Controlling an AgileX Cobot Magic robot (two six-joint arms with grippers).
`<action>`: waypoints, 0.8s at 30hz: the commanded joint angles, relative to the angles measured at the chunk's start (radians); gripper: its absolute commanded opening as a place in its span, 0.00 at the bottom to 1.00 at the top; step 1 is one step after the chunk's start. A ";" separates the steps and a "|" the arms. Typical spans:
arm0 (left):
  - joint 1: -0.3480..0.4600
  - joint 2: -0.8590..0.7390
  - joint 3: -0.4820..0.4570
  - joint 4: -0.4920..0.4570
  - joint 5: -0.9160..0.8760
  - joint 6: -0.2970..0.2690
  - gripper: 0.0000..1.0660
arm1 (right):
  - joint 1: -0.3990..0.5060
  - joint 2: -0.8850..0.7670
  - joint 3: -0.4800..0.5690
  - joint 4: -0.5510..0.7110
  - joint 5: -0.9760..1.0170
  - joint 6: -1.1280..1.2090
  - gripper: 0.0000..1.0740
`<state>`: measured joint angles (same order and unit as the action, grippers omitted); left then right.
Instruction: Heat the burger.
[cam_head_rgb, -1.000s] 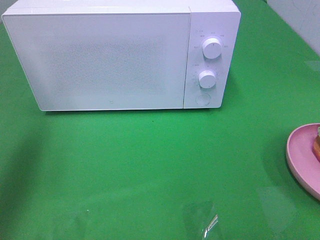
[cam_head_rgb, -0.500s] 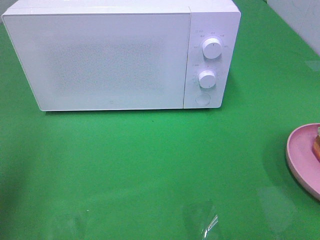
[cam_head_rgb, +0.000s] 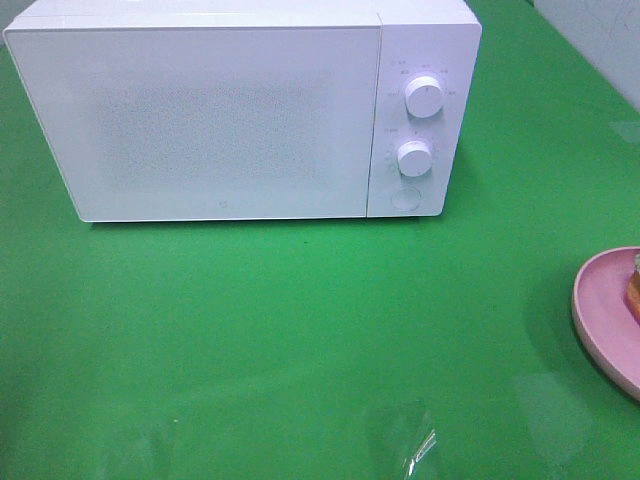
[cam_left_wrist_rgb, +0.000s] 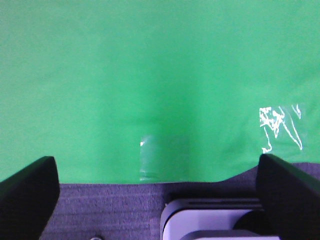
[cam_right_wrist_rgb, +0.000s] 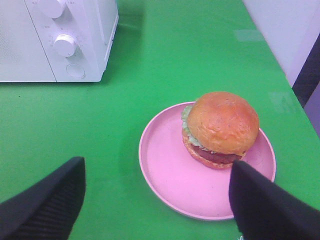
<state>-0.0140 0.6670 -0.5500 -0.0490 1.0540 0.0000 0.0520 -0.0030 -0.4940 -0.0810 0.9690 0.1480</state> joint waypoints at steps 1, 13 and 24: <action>0.000 -0.066 0.014 0.010 -0.003 0.006 0.95 | -0.005 -0.027 0.002 -0.002 -0.010 0.003 0.71; 0.000 -0.386 0.031 0.019 0.017 0.000 0.95 | -0.005 -0.027 0.002 -0.002 -0.010 0.003 0.71; 0.000 -0.637 0.031 0.024 0.017 0.000 0.95 | -0.005 -0.027 0.002 -0.002 -0.010 0.003 0.71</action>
<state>-0.0140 0.0830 -0.5220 -0.0280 1.0700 0.0000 0.0520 -0.0030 -0.4940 -0.0810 0.9690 0.1480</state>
